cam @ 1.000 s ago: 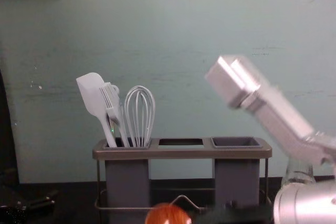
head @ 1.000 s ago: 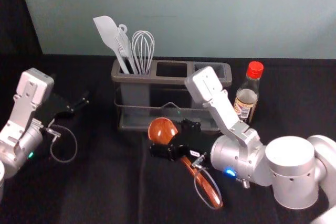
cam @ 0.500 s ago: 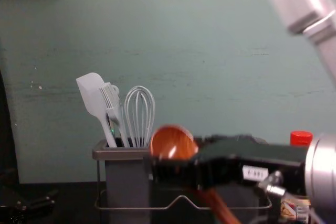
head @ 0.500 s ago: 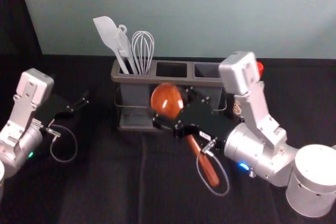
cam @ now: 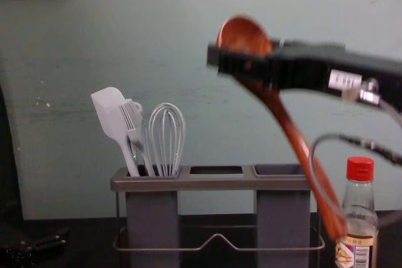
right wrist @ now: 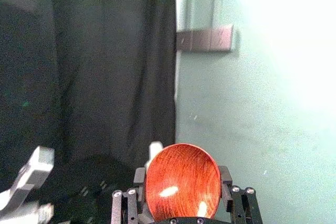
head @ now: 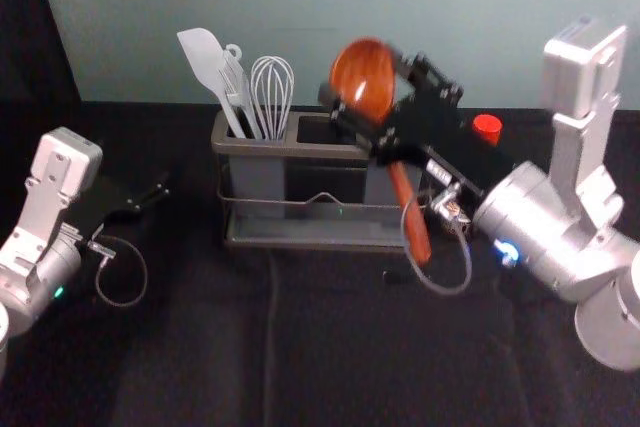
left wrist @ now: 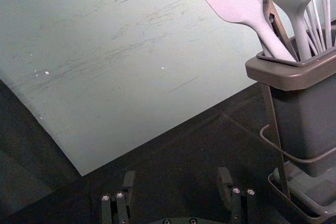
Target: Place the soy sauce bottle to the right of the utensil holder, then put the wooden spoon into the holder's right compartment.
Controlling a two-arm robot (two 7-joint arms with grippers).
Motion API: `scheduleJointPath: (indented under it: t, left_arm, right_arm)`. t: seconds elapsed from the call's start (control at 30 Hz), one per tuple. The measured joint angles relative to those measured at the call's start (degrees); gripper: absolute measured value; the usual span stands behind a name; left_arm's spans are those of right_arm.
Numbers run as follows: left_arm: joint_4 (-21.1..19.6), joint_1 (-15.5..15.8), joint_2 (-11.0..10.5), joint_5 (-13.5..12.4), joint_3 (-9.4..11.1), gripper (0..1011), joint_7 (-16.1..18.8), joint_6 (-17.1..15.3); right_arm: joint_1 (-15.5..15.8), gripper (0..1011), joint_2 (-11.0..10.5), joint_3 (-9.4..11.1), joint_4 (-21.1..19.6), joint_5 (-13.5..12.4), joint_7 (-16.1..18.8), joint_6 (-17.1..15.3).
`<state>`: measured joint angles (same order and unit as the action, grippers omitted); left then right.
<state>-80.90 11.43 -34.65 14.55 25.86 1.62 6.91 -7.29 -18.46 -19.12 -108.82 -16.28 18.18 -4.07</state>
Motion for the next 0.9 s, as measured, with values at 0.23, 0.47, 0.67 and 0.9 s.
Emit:
scheduleJointPath:
  t: [0.23, 0.47, 0.67, 0.9]
  left_arm:
    - [0.0, 0.0, 0.0, 0.0, 0.0, 1005, 0.0, 0.0]
    - [0.0, 0.0, 0.0, 0.0, 0.0, 1005, 0.0, 0.0]
    - [0.0, 0.0, 0.0, 0.0, 0.01, 1005, 0.0, 0.0]
    - [0.0, 0.0, 0.0, 0.0, 0.0, 1005, 0.0, 0.0]
  right_arm:
    - [-5.55, 837, 1.31, 1.26, 4.22, -1.28, 0.28, 3.1]
    - [-11.33, 837, 3.08, 1.11, 10.34, -0.46, -0.13, 5.26]
    - [-15.78, 837, 4.92, 0.74, 16.53, 0.36, -0.36, 7.14]
    - [-20.35, 837, 6.9, -0.2, 24.06, 0.84, 0.81, 9.24]
